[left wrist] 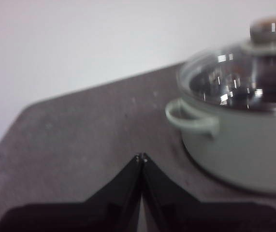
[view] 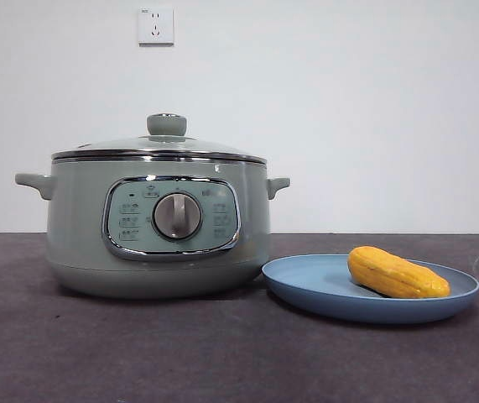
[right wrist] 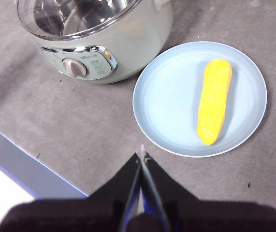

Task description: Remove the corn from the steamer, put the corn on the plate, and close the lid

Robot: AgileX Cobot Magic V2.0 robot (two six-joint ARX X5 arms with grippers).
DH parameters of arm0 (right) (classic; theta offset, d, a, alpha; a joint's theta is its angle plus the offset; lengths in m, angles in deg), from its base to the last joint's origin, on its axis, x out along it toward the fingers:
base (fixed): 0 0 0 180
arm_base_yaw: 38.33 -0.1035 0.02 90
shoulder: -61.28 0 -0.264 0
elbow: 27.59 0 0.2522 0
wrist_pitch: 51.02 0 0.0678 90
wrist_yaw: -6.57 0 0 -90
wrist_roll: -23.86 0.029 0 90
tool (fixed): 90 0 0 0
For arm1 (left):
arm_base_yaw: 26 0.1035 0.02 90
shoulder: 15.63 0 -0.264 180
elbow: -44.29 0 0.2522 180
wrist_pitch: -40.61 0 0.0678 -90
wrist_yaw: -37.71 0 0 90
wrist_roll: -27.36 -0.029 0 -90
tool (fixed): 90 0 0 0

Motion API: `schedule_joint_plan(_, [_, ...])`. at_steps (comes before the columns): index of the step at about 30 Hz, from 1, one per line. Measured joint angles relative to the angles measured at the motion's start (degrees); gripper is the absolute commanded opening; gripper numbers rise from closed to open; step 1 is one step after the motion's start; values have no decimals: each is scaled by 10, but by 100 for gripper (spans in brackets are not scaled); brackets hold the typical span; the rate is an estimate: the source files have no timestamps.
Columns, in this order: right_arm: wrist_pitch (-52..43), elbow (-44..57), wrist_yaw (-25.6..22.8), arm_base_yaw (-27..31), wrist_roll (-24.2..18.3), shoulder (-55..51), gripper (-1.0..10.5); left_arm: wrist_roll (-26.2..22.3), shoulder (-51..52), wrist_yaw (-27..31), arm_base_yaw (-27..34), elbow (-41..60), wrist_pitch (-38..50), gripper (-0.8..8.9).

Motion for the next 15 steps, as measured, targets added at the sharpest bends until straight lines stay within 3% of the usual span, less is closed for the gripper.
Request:
schedule_joint_plan(7, [0, 0, 0, 0, 0, 0, 1, 30, 67, 0, 0, 75, 0, -4])
schedule_joint_plan(15, [0, 0, 0, 0, 0, 0, 1, 75, 119, 2, 0, 86, -59, -4])
